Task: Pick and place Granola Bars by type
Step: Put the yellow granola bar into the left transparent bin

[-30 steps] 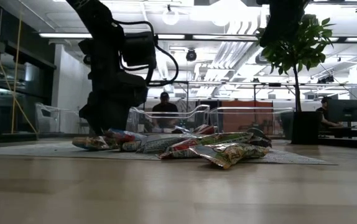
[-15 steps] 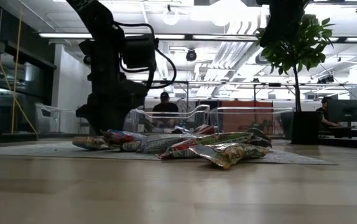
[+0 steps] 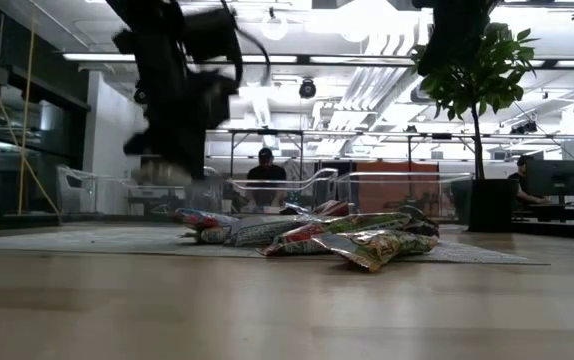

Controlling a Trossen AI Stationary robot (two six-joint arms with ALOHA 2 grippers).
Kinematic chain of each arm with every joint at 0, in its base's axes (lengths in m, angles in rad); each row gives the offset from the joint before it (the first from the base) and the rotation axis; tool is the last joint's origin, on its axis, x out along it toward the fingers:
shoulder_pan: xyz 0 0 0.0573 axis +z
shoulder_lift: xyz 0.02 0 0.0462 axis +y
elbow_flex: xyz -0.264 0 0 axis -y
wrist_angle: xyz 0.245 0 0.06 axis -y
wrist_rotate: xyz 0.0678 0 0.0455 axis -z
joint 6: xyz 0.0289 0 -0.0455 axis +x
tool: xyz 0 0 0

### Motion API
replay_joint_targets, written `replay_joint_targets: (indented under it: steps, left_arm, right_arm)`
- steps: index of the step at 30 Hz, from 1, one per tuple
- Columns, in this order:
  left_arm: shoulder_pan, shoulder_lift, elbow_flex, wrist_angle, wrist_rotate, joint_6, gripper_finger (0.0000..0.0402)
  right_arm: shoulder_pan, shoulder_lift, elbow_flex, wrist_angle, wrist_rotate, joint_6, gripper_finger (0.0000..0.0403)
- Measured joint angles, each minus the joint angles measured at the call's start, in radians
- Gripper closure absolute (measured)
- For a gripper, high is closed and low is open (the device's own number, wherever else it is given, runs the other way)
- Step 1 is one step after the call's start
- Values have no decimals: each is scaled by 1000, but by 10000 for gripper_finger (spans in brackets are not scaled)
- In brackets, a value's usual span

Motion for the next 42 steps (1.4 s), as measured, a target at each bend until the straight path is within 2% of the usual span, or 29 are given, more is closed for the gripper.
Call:
replay_joint_targets:
  steps: [3, 7, 12, 15, 21, 26, 34, 39, 42]
  left_arm:
    - [3, -113, 0, -63, -85, -32, 345]
    - [71, -269, 1, -174, -290, -75, 345]
    - [248, -417, 2, -254, -460, -60, 344]
    - [402, -455, 2, -246, -497, 20, 344]
    - [704, -381, 2, -240, -416, 262, 344]
    - [842, -267, 2, -210, -362, 381, 344]
    - [845, -131, 4, -173, -233, 484, 331]
    - [843, -106, 4, -146, -145, 507, 258]
    - [844, -110, 4, -134, -149, 496, 201]
  right_arm:
    - [0, 0, 0, -1, 0, -1, 402]
    - [0, 0, 0, 0, 2, -1, 402]
    - [0, 0, 0, 20, 5, -4, 402]
    - [0, 0, 0, 33, 17, -10, 402]
    - [0, 0, 0, 60, 51, -11, 402]
    - [0, 0, 0, 69, 60, -11, 402]
    - [0, 0, 0, 73, 60, -11, 402]
    - [0, 0, 0, 73, 60, -11, 402]
    - [0, 0, 0, 73, 60, -11, 402]
